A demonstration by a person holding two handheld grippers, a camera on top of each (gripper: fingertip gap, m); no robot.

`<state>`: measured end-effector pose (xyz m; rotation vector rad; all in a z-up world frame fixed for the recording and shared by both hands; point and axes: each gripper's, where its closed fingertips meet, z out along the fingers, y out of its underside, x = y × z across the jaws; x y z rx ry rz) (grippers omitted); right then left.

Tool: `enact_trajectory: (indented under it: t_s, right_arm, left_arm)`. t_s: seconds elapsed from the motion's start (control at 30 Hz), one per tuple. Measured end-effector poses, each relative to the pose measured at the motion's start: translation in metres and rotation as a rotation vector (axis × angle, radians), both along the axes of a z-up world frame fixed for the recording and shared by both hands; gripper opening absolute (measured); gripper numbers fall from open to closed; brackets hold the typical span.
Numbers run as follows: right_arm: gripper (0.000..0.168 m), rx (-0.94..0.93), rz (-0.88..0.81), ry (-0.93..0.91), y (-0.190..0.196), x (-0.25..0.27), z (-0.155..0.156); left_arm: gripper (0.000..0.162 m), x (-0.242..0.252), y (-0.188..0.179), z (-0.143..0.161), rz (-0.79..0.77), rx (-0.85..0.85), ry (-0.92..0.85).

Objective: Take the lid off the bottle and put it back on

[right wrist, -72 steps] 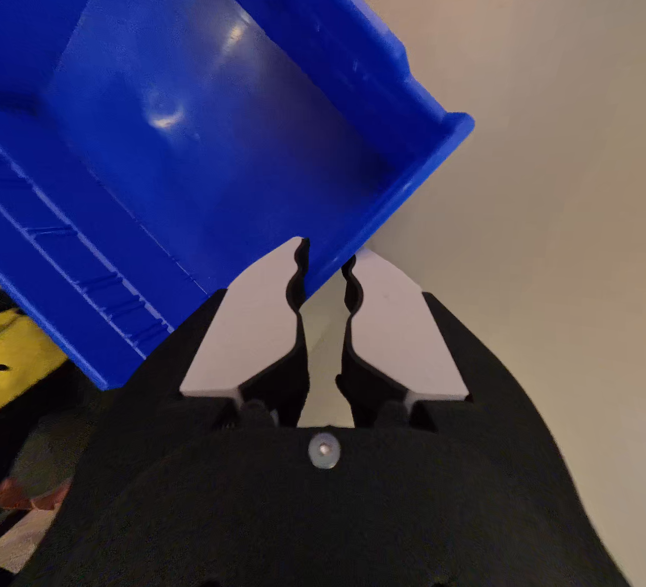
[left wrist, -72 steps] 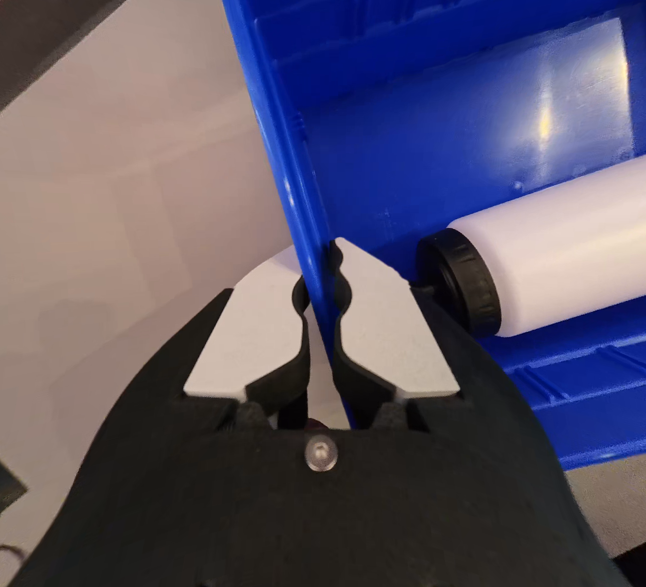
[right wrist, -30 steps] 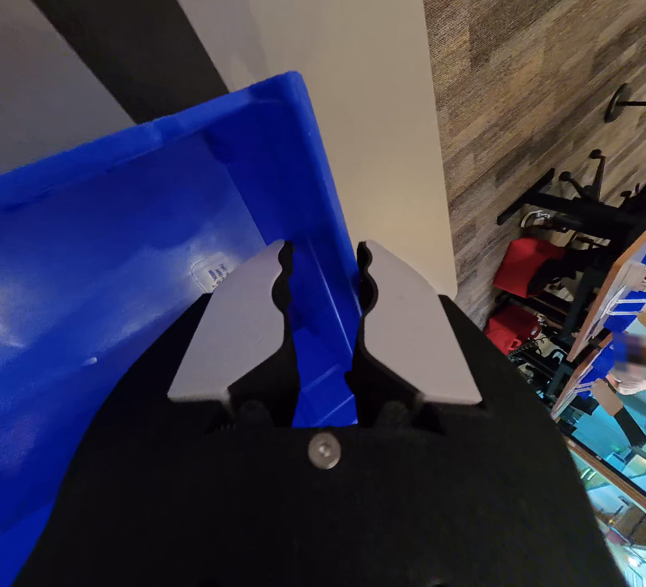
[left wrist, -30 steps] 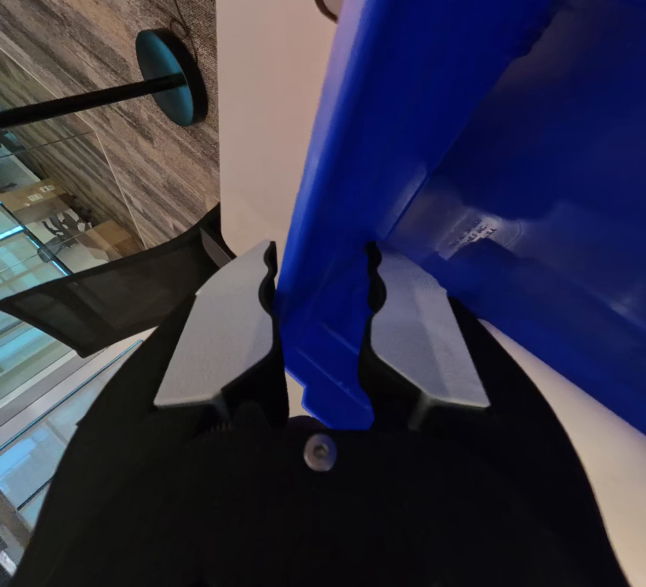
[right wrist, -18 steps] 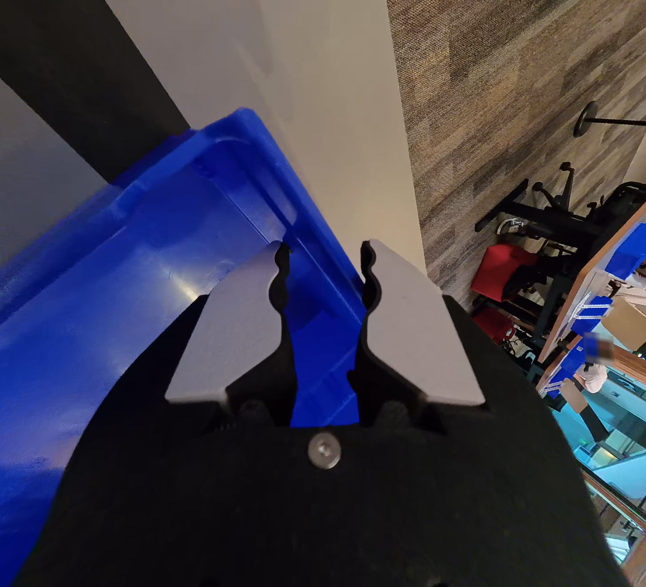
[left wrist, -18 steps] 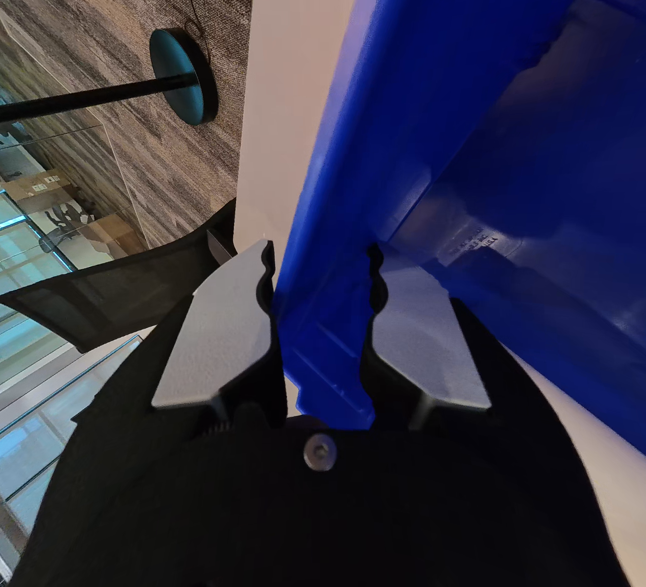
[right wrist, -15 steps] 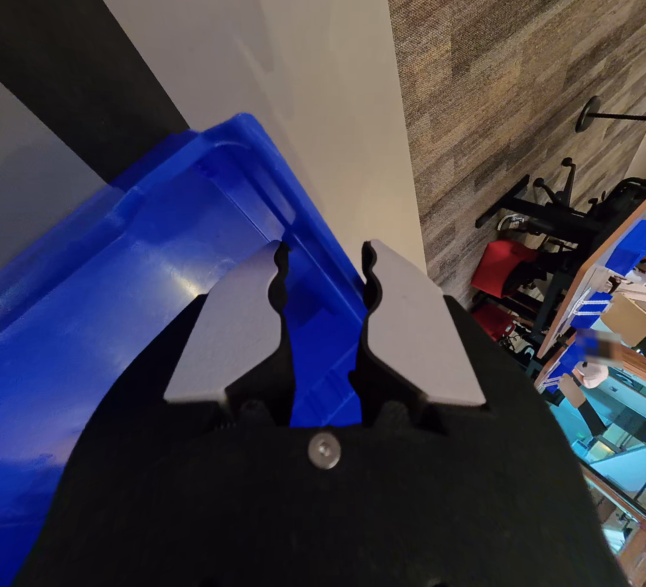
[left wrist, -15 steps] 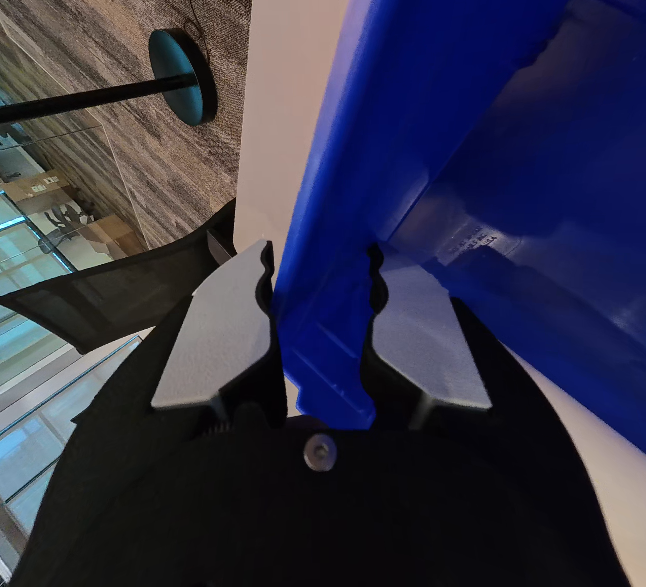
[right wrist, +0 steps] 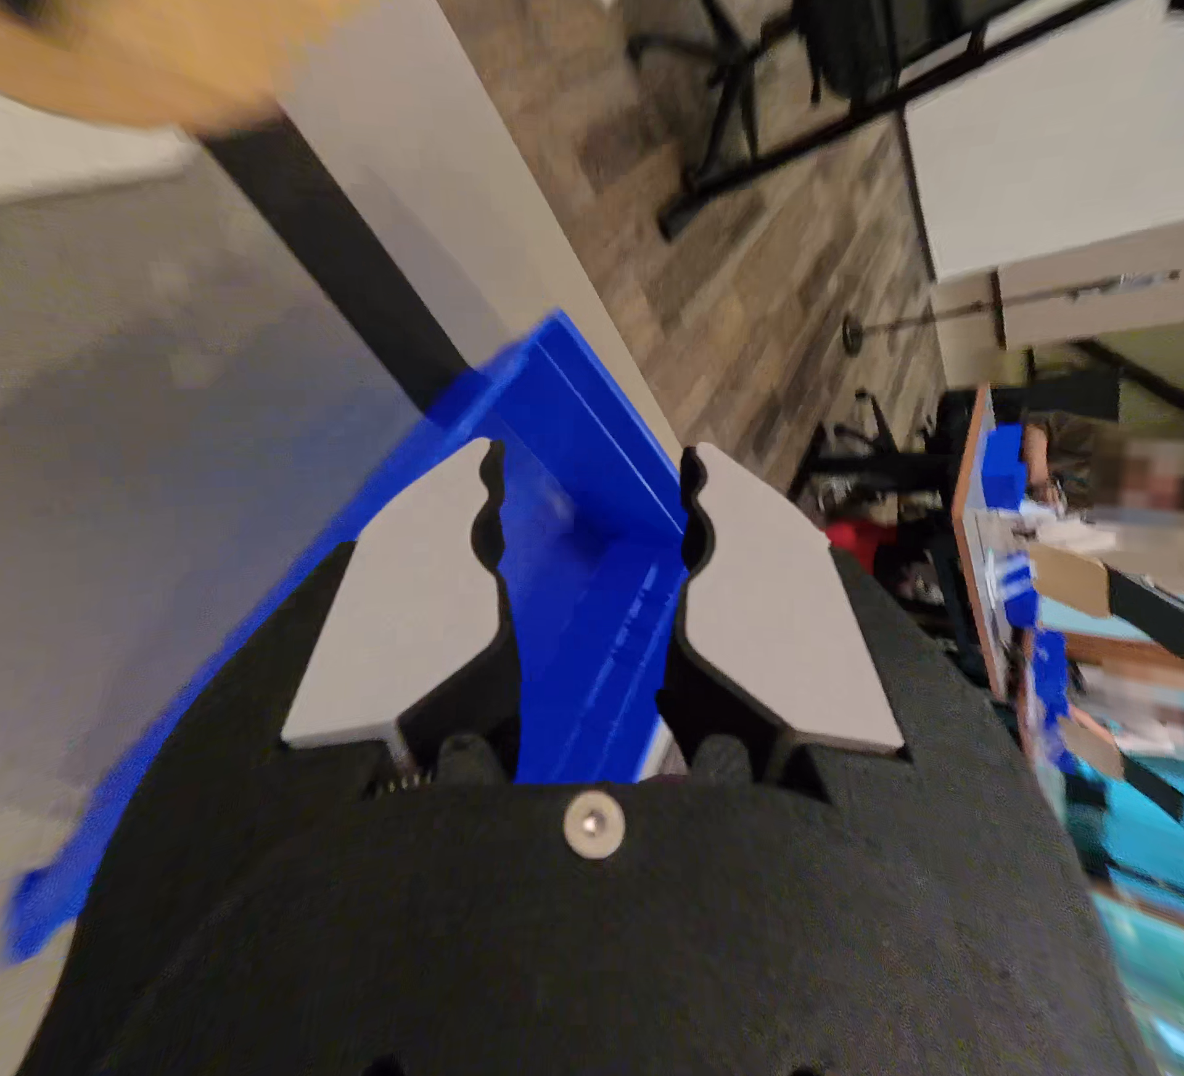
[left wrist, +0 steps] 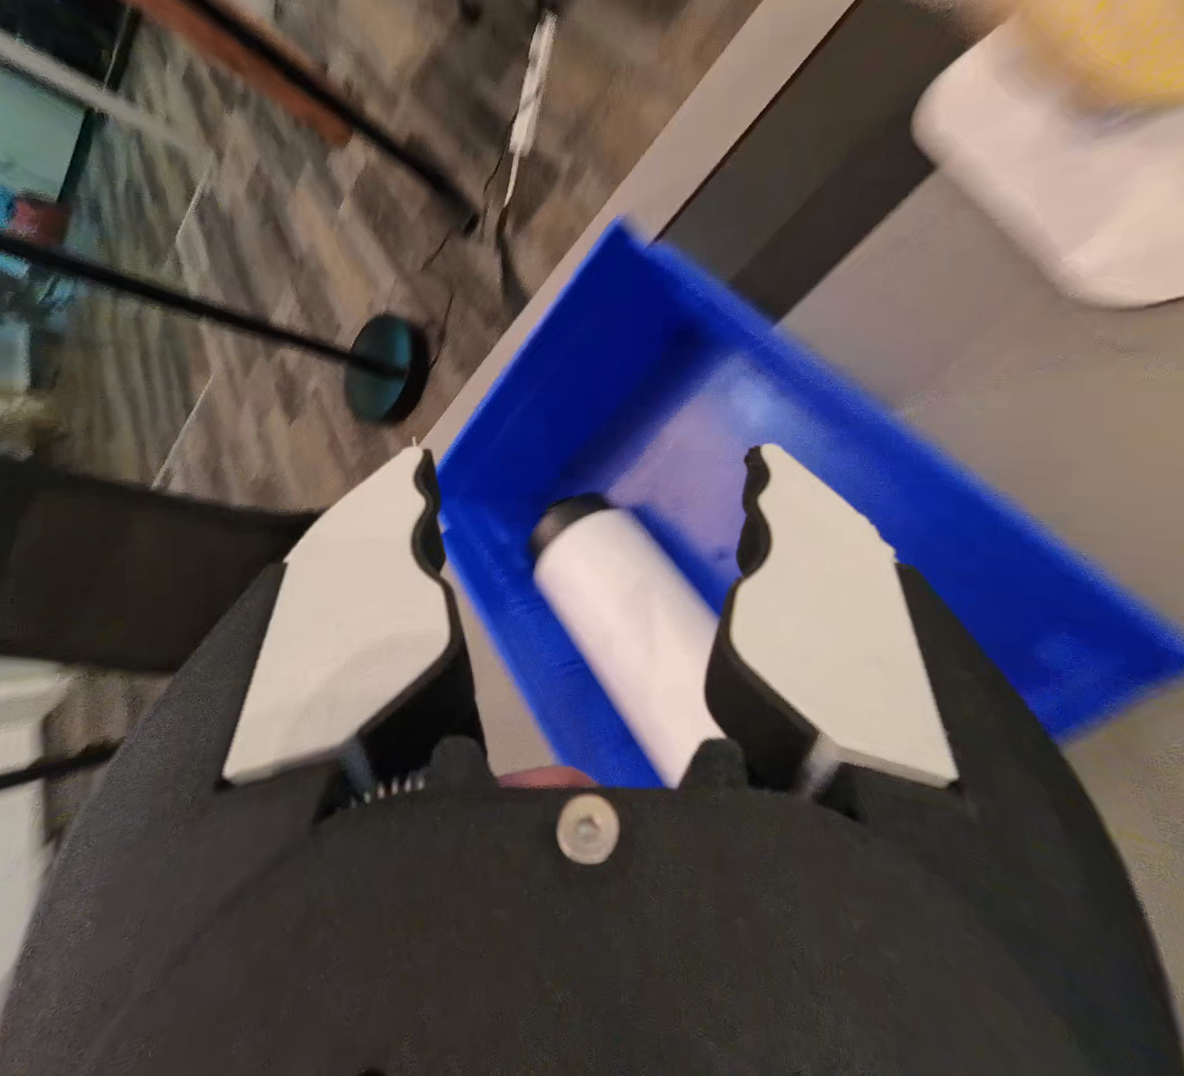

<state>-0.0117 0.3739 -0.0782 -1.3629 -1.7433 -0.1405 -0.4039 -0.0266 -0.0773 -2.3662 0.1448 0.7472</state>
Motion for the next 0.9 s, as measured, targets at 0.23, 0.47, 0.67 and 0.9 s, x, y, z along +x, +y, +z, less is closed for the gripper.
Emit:
enact_trajectory:
  t_s: [0.23, 0.47, 0.67, 0.9]
  right_arm:
    - [0.067, -0.278, 0.236, 0.161, -0.162, -0.006, -0.037]
    - [0.090, -0.640, 0.207, 0.144, -0.228, -0.029, -0.139]
    - [0.108, -0.751, 0.180, 0.080, -0.236, -0.034, -0.195]
    - [0.128, -0.756, 0.195, 0.063, -0.232, -0.035, -0.199]
  left_arm:
    - [0.090, 0.212, 0.023, -0.030, -0.351, 0.150, -0.240]
    - [0.117, 0.287, 0.084, -0.144, -0.299, 0.052, -0.440]
    - [0.123, 0.280, 0.099, -0.196, -0.205, 0.002, -0.520]
    - [0.122, 0.279, 0.099, -0.200, -0.188, -0.013, -0.579]
